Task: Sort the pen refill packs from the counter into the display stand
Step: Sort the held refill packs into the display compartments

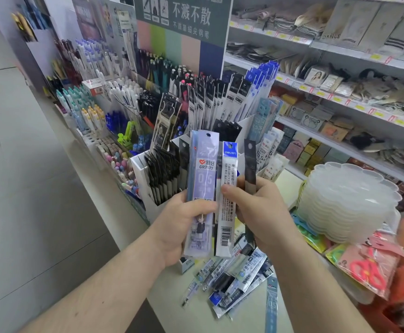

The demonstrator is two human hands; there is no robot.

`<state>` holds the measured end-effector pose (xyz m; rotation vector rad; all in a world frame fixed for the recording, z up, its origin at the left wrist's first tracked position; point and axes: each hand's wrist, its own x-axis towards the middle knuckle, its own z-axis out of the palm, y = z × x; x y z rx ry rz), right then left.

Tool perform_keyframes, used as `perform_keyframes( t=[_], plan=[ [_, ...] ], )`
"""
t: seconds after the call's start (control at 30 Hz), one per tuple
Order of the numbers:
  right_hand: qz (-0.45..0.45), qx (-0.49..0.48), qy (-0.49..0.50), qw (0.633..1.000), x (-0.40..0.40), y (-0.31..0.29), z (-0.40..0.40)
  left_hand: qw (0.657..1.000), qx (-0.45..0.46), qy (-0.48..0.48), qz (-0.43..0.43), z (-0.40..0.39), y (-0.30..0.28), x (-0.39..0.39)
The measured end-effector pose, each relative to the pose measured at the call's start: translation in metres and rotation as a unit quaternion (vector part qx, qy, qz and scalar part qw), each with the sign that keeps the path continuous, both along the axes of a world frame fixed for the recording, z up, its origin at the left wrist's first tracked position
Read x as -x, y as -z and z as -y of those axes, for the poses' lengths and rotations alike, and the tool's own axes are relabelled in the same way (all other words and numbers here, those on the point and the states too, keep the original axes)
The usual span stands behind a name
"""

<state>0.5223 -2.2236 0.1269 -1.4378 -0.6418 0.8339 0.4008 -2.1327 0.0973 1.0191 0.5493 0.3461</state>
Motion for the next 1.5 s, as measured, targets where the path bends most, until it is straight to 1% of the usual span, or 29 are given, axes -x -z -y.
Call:
perform_keyframes(
  t=[0.1, 0.23, 0.33, 0.4, 0.5, 0.57, 0.73, 0.87, 0.93, 1.0, 1.1, 1.17, 1.27, 1.4, 1.5],
  plan=[
    [-0.06, -0.004, 0.006, 0.998, -0.001, 0.0, 0.0, 1.0, -0.004, -0.005, -0.004, 0.0, 0.0, 0.0],
    [-0.035, -0.004, -0.001, 0.999, -0.004, 0.007, 0.001, 0.998, -0.055, -0.02, -0.027, 0.002, -0.001, 0.0],
    [-0.056, -0.025, 0.004, 0.998, -0.005, 0.007, 0.003, 0.997, -0.054, -0.039, -0.036, 0.001, -0.002, 0.0],
    [-0.079, -0.04, 0.016, 0.996, -0.008, 0.006, 0.005, 0.996, -0.063, -0.05, -0.046, -0.001, -0.001, 0.0],
    [-0.052, -0.032, 0.061, 0.996, -0.013, 0.005, 0.003, 0.991, -0.095, -0.065, -0.062, -0.002, 0.0, 0.0],
    [-0.035, -0.029, 0.089, 0.995, -0.02, 0.004, -0.002, 0.989, -0.112, -0.08, -0.062, -0.002, -0.003, -0.001],
    [-0.03, -0.029, 0.113, 0.993, -0.043, -0.007, -0.018, 0.974, -0.183, -0.121, -0.059, -0.007, -0.013, -0.008],
    [-0.061, -0.01, 0.117, 0.991, -0.065, -0.025, -0.029, 0.972, -0.193, -0.128, -0.044, -0.012, -0.02, -0.011],
    [-0.061, -0.007, 0.13, 0.99, -0.073, -0.034, -0.035, 0.971, -0.192, -0.134, -0.044, -0.013, -0.021, -0.011],
    [-0.026, -0.004, 0.131, 0.991, -0.081, -0.039, -0.041, 0.971, -0.19, -0.135, -0.046, -0.014, -0.021, -0.012],
    [0.091, 0.002, 0.136, 0.986, -0.093, -0.041, -0.052, 0.972, -0.184, -0.14, -0.044, -0.015, -0.021, -0.011],
    [0.143, -0.005, 0.172, 0.975, -0.1, -0.042, -0.061, 0.972, -0.182, -0.141, -0.043, -0.016, -0.022, -0.01],
    [0.183, -0.016, 0.229, 0.956, -0.11, -0.044, -0.075, 0.972, -0.183, -0.144, -0.041, -0.017, -0.023, -0.01],
    [0.23, -0.012, 0.268, 0.936, -0.121, -0.047, -0.089, 0.972, -0.182, -0.142, -0.04, -0.017, -0.023, -0.008],
    [0.248, -0.014, 0.288, 0.925, -0.123, -0.049, -0.096, 0.973, -0.182, -0.14, -0.038, -0.017, -0.023, -0.008]
  ],
)
